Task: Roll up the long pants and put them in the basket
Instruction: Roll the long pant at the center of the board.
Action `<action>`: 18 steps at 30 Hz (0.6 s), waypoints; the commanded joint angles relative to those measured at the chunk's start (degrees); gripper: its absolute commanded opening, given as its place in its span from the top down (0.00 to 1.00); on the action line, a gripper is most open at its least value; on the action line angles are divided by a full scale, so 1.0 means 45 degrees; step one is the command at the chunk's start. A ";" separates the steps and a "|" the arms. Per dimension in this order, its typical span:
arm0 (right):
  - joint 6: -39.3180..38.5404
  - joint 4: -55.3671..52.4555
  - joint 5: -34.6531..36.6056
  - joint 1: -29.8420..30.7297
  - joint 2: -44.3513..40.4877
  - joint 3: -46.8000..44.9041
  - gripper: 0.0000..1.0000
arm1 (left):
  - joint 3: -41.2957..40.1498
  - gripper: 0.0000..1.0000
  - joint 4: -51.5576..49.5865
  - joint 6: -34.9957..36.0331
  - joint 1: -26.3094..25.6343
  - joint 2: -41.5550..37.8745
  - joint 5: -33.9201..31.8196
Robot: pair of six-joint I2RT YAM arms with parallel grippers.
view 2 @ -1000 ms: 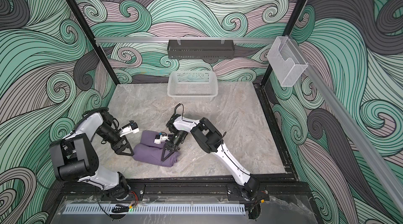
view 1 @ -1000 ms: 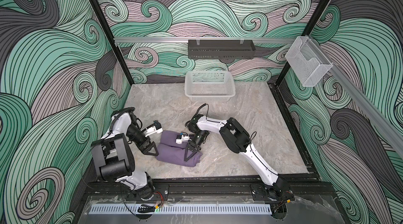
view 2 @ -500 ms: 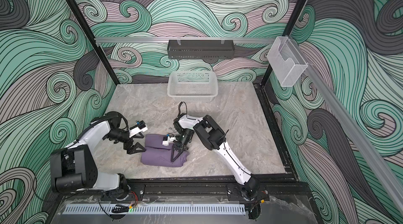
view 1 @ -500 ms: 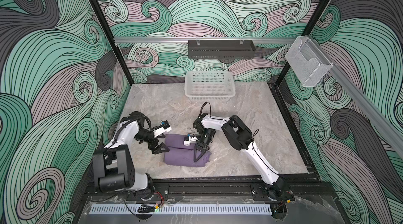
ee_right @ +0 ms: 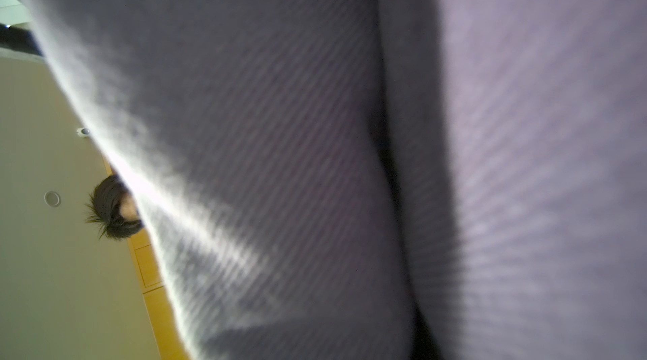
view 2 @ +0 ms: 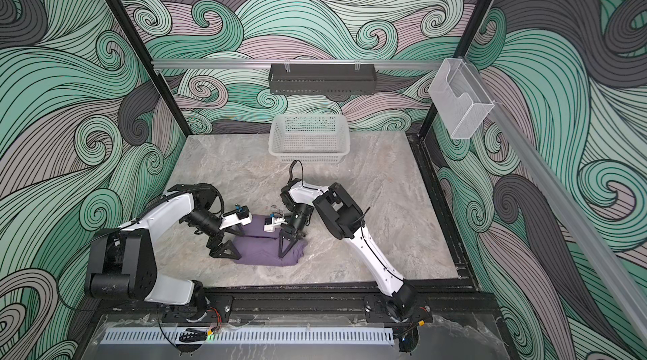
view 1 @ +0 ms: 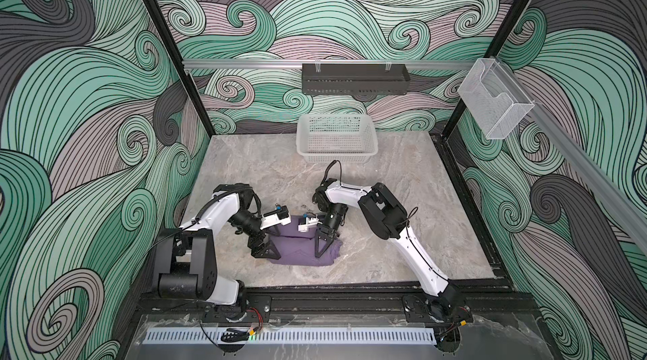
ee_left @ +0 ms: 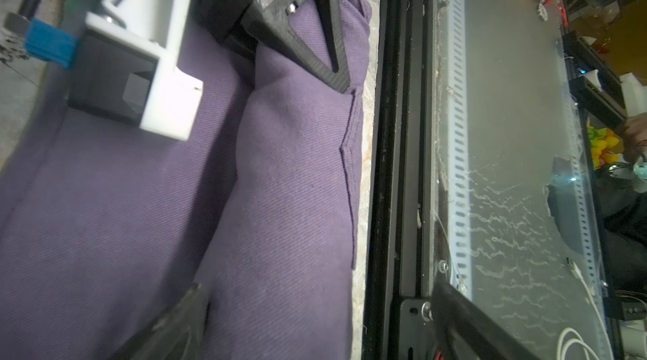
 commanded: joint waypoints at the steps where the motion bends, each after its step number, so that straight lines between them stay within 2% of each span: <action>1: -0.0089 -0.0578 0.2149 -0.0366 0.1179 -0.0052 0.89 | -0.0072 0.01 -0.1122 0.0043 -0.0434 0.0827 -0.0675; 4: -0.0605 -0.0724 0.1700 -0.0461 0.0877 -0.0131 0.89 | -0.0080 0.01 -0.1094 -0.0882 -0.1146 0.1558 -0.1699; 7: -0.0585 -0.0709 0.1507 -0.0676 0.0805 -0.0156 0.89 | -0.0167 0.03 -0.1237 -0.1037 -0.1252 0.1759 -0.0969; 8: -0.0578 -0.0710 0.1484 -0.0734 0.0834 -0.0140 0.89 | -0.0240 0.08 -0.1269 -0.0910 -0.1360 0.1747 -0.0917; 9: -0.0571 -0.0711 0.1454 -0.0809 0.0839 -0.0134 0.89 | -0.0318 0.25 -0.1013 -0.1245 -0.1489 0.1709 -0.1065; 10: -0.0540 -0.0711 0.1408 -0.0884 0.0874 -0.0119 0.89 | -0.0328 0.85 -0.0828 -0.1559 -0.1591 0.1662 -0.1204; 11: -0.0522 -0.0704 0.1340 -0.0939 0.0855 -0.0093 0.90 | -0.0300 1.00 -0.0659 -0.1922 -0.1653 0.1611 -0.1370; 14: -0.0522 -0.0691 0.1253 -0.1075 0.0624 -0.0165 0.89 | -0.0207 1.00 -0.0988 -0.2120 -0.1713 0.1552 -0.1579; 15: -0.0532 -0.0643 0.1233 -0.1157 0.0432 -0.0210 0.85 | -0.0182 1.00 -0.1120 -0.2137 -0.1715 0.1628 -0.1809; 16: -0.0425 -0.0492 0.1228 -0.1259 0.0211 -0.0277 0.72 | -0.0144 1.00 -0.1268 -0.2134 -0.1716 0.1766 -0.2074; 17: -0.0174 -0.0142 0.1230 -0.1385 -0.0156 -0.0461 0.05 | -0.0071 1.00 -0.1335 -0.2187 -0.1693 0.2005 -0.2288; 18: -0.0060 0.0181 0.1182 -0.1495 -0.0643 -0.0776 0.01 | -0.0158 1.00 -0.1262 -0.2255 -0.1684 0.2233 -0.2504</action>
